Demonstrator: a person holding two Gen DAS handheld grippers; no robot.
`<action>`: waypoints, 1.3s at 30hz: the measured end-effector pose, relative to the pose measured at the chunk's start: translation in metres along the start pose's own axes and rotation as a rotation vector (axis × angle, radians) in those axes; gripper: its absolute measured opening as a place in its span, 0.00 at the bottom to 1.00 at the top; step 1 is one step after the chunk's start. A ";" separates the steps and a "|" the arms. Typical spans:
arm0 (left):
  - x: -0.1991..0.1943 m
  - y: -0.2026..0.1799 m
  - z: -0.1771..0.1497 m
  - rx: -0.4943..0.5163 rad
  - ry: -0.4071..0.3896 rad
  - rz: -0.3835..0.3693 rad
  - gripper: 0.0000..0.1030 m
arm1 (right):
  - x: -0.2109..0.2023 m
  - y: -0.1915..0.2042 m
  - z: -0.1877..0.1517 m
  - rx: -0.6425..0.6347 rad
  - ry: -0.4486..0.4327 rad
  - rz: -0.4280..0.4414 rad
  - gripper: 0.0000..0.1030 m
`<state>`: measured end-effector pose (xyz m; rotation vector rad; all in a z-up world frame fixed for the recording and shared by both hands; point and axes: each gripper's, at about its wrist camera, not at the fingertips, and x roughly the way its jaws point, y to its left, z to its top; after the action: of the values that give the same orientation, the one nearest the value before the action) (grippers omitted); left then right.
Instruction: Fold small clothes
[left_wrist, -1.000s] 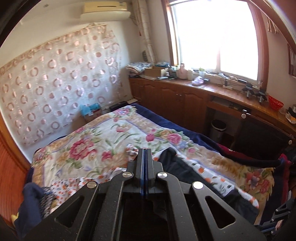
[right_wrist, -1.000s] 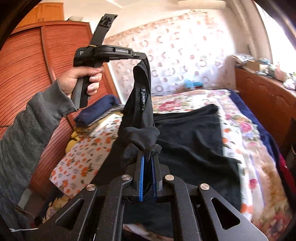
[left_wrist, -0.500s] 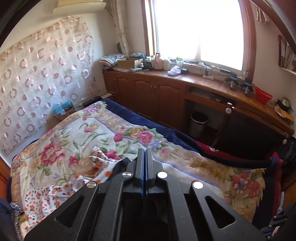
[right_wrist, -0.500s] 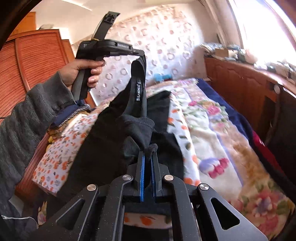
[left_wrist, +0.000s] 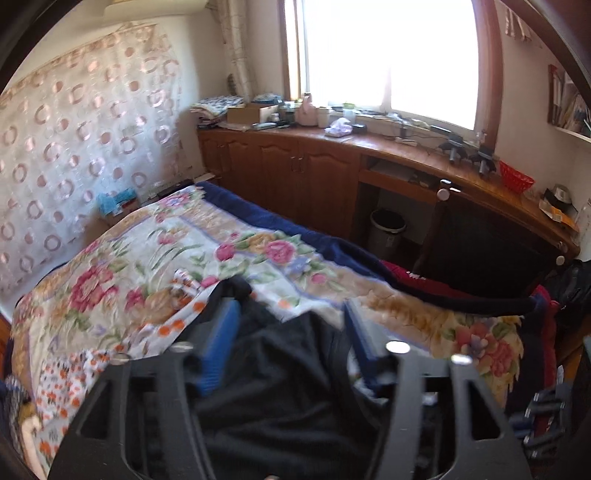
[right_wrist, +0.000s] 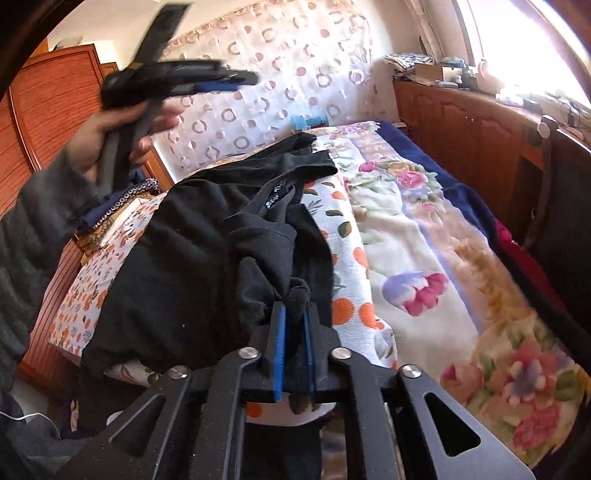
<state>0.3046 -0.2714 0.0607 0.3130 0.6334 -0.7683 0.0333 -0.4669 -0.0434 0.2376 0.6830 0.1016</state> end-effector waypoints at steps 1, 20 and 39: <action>-0.006 0.005 -0.011 -0.010 0.008 0.004 0.74 | 0.000 -0.002 0.001 -0.006 -0.012 -0.014 0.23; -0.088 0.042 -0.206 -0.229 0.136 0.139 0.74 | 0.058 0.009 0.072 -0.077 0.020 -0.068 0.05; -0.129 0.000 -0.280 -0.374 0.114 0.076 0.74 | 0.027 -0.007 0.043 -0.052 0.070 -0.013 0.44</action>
<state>0.1172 -0.0663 -0.0736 0.0369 0.8524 -0.5478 0.0811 -0.4769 -0.0296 0.1799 0.7500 0.1156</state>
